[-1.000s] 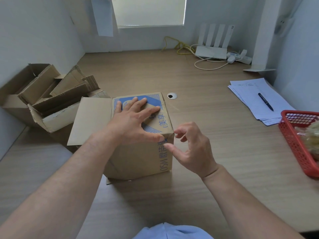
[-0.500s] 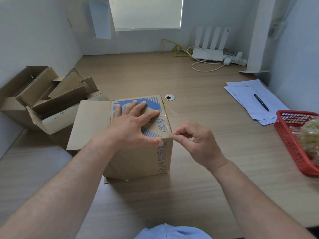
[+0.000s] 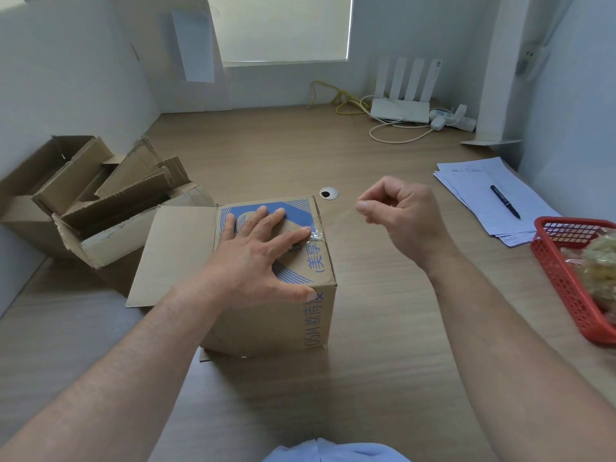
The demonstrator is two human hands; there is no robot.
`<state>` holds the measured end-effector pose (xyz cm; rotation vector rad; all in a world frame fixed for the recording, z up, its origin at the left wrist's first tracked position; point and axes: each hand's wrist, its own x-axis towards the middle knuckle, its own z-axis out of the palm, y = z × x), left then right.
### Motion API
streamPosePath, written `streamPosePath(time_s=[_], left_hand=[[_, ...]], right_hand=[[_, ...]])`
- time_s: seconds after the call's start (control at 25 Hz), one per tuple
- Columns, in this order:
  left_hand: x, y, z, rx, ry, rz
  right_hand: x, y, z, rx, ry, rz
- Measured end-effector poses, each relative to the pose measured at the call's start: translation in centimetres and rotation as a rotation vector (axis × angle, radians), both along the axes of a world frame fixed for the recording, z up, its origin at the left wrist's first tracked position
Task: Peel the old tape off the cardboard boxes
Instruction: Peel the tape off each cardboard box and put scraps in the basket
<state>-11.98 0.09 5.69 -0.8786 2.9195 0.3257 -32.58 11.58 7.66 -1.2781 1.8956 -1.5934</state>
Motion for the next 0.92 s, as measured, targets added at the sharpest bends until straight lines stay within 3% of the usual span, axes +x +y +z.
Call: streamPosePath(time_s=[0.2,0.4,0.6,0.76,0.92], left_hand=[[-0.1,-0.1,0.0,-0.002,0.0,0.006],[-0.1,0.1,0.1,-0.004,-0.01,0.003],[-0.1,0.1,0.0,-0.021,-0.022,0.004],[-0.3,0.1,0.0,-0.032,-0.025,0.028],[-0.3,0.1,0.0,-0.031,-0.027,0.025]], right_hand=[[-0.2,-1.6,0.8,0.047,0.091,-0.034],[-0.7,-2.1,0.8,0.03,-0.198,-0.02],[-1.1,-2.0,0.5,0.089,-0.252,0.017],[-1.8,-1.4,0.6,0.022,-0.469,0.037],[-1.0,-1.3,1.0,-0.05,0.062,-0.02]])
